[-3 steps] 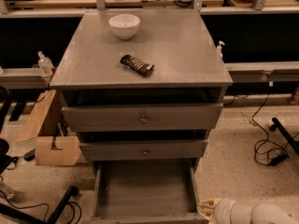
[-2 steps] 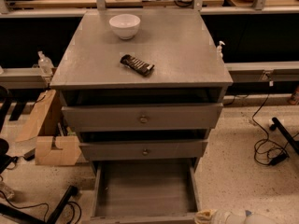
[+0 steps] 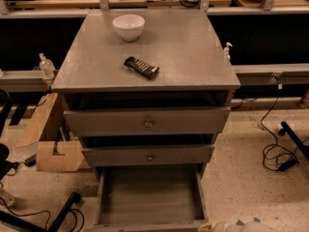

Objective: Close bottom drawer

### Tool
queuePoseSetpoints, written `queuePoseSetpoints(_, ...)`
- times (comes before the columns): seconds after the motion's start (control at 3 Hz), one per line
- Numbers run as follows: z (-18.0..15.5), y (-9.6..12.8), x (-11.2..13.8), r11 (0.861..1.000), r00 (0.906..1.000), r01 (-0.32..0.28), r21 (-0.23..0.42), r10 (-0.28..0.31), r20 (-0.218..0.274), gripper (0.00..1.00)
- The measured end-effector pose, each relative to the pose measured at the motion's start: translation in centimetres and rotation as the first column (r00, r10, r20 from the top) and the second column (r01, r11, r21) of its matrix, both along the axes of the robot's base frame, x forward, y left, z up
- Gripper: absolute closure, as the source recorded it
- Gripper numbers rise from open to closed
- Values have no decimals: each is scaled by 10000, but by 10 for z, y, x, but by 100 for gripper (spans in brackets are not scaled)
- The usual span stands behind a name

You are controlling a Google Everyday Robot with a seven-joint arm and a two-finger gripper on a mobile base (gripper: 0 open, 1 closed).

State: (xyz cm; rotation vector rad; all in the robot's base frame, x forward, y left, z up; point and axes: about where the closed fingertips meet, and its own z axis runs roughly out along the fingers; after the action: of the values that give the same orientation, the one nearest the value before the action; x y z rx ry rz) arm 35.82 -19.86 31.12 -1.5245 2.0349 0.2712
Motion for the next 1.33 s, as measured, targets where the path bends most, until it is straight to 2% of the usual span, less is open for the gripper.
queuePoseSetpoints(0.33,-25,14,-2,9982,9996,-62,604,79,-277,100)
queuePoseSetpoints(1.0,-140,35,20,9807,9987,-60,1956,157,-481,100)
queuePoseSetpoints(1.33,-174,36,26,9763,9989,104,2163,-3,-466,100)
